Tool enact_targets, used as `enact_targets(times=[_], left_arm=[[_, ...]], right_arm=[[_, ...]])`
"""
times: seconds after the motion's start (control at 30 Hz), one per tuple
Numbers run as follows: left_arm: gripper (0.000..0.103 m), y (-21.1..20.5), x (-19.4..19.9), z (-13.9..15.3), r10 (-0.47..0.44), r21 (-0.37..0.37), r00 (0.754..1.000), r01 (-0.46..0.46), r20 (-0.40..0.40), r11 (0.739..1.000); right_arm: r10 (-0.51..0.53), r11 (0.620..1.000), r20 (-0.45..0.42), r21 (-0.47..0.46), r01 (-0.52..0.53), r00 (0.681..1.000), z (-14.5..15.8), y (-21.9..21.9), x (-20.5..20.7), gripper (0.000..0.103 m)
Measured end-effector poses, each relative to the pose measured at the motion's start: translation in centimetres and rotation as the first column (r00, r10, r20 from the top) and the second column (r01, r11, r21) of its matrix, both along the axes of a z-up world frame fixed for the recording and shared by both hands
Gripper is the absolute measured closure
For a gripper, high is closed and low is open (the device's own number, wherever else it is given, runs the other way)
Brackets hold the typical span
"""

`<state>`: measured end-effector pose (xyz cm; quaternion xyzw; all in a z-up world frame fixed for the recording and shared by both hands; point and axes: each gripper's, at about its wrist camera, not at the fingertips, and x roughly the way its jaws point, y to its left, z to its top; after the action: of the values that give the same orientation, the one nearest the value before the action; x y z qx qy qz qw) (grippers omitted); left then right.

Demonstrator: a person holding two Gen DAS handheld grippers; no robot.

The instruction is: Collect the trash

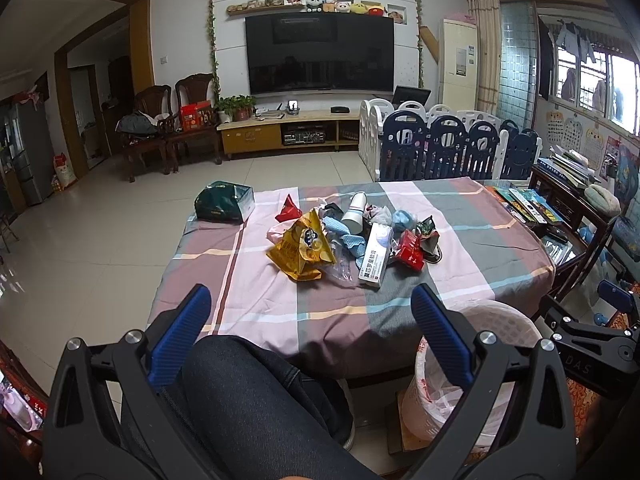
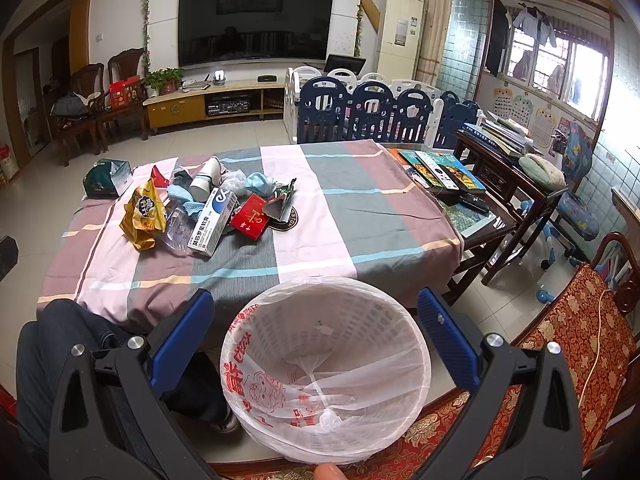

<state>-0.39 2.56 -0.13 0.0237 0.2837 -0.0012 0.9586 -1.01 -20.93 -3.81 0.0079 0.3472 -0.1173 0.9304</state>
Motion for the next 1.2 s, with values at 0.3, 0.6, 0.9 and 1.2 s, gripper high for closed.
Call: enact_targets(times=[0.3, 0.6, 0.9, 1.2], left_arm=[[0.003, -0.1, 0.4, -0.3, 0.007, 0.019, 0.999, -0.006, -0.031, 1.0], [0.003, -0.4, 0.7, -0.8, 0.004, 0.038, 0.999, -0.002, -0.054, 0.999], [0.003, -0.3, 0.9, -1.3, 0.002, 0.022, 0.998, 0.0, -0.068, 1.0], [0.004, -0.4, 1.4, -2.3, 0.006, 0.025, 0.996, -0.004, -0.094, 1.0]], right_arm=[[-0.003, 1.0, -0.001, 0.003, 0.003, 1.0, -0.2, -0.1, 0.0, 0.003], [-0.001, 1.0, 0.008, -0.014, 0.001, 1.0, -0.4, 0.1, 0.0, 0.003], [-0.005, 1.0, -0.006, 0.005, 0.005, 1.0, -0.9, 0.0, 0.4, 0.003], [-0.006, 1.0, -0.012, 0.011, 0.006, 1.0, -1.3, -0.3, 0.5, 0.003]])
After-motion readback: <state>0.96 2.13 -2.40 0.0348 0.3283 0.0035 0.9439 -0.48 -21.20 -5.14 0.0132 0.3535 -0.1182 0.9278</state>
